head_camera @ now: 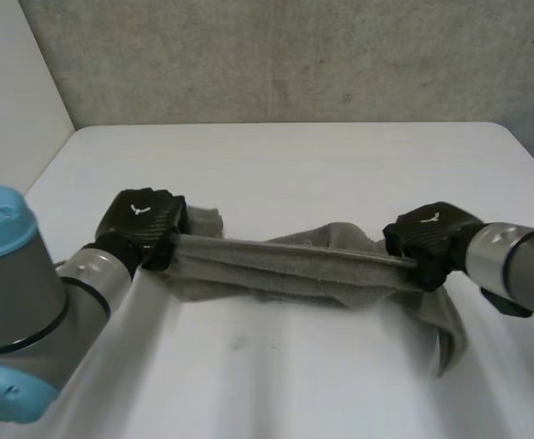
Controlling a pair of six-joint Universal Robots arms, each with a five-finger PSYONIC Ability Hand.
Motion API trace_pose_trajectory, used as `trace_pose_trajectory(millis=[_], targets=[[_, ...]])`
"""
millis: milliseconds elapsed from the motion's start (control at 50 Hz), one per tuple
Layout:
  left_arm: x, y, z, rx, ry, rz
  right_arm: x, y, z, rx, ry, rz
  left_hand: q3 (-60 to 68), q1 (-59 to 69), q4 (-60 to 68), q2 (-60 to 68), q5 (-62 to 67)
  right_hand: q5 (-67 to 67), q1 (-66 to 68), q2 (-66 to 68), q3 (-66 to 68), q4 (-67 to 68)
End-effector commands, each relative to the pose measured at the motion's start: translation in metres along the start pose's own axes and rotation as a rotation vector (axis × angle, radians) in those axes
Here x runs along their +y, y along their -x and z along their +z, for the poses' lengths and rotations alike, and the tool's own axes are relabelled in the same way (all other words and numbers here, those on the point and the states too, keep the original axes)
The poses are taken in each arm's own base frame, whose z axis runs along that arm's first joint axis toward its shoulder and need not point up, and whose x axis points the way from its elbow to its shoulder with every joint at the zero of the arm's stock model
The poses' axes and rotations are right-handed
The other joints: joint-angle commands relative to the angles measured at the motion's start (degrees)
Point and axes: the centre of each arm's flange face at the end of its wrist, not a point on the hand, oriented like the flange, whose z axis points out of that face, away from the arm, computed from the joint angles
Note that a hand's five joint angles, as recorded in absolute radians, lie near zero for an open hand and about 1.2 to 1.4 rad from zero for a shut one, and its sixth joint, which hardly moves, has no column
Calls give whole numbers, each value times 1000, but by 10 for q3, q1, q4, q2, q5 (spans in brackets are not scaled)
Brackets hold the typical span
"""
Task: Fold the towel.
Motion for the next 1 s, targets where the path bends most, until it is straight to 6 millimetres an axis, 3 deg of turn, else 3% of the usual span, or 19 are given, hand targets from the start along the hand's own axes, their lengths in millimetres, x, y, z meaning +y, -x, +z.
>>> trace_pose_trajectory(millis=[20, 80, 100, 120, 140, 160, 180, 200, 220, 260, 320, 380, 480, 560, 640, 720, 800, 900, 1000], targets=[[-13, 7, 48, -42, -115, 80, -26, -16, 37, 141, -120, -70, 104, 122, 102, 103, 118, 137, 265, 125, 123, 119], [-50, 21, 70, -106, -275, 152, -41, -28, 41, 219, -180, -84, 104, 122, 102, 103, 118, 137, 265, 125, 123, 119], [-76, 28, 77, -143, -374, 187, -61, -43, 42, 309, -267, -99, 104, 122, 102, 103, 118, 137, 265, 125, 123, 119], [-76, 28, 77, -144, -375, 188, -86, -59, 40, 403, -379, -116, 104, 122, 102, 103, 118, 137, 265, 125, 123, 119], [-107, 36, 82, -190, -489, 217, -86, -59, 40, 404, -380, -116, 104, 122, 102, 103, 118, 137, 265, 125, 123, 119], [-107, 37, 82, -190, -490, 217, -113, -75, 33, 504, -509, -133, 104, 122, 102, 103, 118, 137, 265, 125, 123, 119], [-141, 46, 82, -245, -617, 243, -140, -88, 22, 598, -654, -147, 104, 122, 102, 103, 118, 137, 265, 125, 123, 119], [-173, 53, 77, -295, -735, 261, -140, -88, 21, 599, -656, -147, 104, 122, 102, 103, 118, 137, 265, 125, 123, 119], [-174, 53, 77, -295, -736, 261, -164, -97, 7, 680, -798, -160, 104, 122, 102, 103, 118, 137, 265, 125, 123, 119], [-225, 65, 59, -377, -932, 270, -184, -103, -11, 750, -940, -171, 104, 122, 102, 103, 118, 137, 265, 125, 123, 119], [-242, 69, 49, -402, -994, 271, -204, -106, -43, 839, -1105, -189, 104, 122, 102, 103, 118, 137, 265, 125, 123, 119], [-250, 70, 38, -408, -1016, 271, -198, -97, -43, 791, -1088, -201, 104, 122, 102, 103, 118, 137, 265, 125, 123, 119], [-209, 65, 43, -366, -872, 268, -168, -67, -16, 604, -950, -220, 104, 122, 102, 103, 118, 137, 265, 125, 123, 119], [-148, 57, 53, -318, -693, 279, -140, -49, 3, 484, -827, -223, 104, 122, 102, 103, 118, 137, 265, 125, 123, 119], [-105, 45, 54, -271, -586, 276, -84, -21, 36, 310, -624, -204, 104, 122, 102, 103, 118, 137, 265, 125, 123, 119], [-36, 27, 56, -205, -431, 271, -28, 6, 66, 176, -451, -171, 104, 122, 102, 103, 118, 137, 265, 125, 123, 119], [36, 9, 64, -140, -263, 270, 6, 20, 86, 114, -349, -145, 104, 122, 102, 103, 118, 137, 265, 125, 123, 119], [67, 1, 62, -111, -167, 338, 40, 33, 103, 59, -230, -115, 104, 122, 102, 103, 118, 137, 265, 125, 123, 119], [56, 5, 54, -130, -188, 395, 39, 31, 96, 46, -204, -49, 104, 122, 102, 103, 118, 78, 206, 66, 64, 59]])
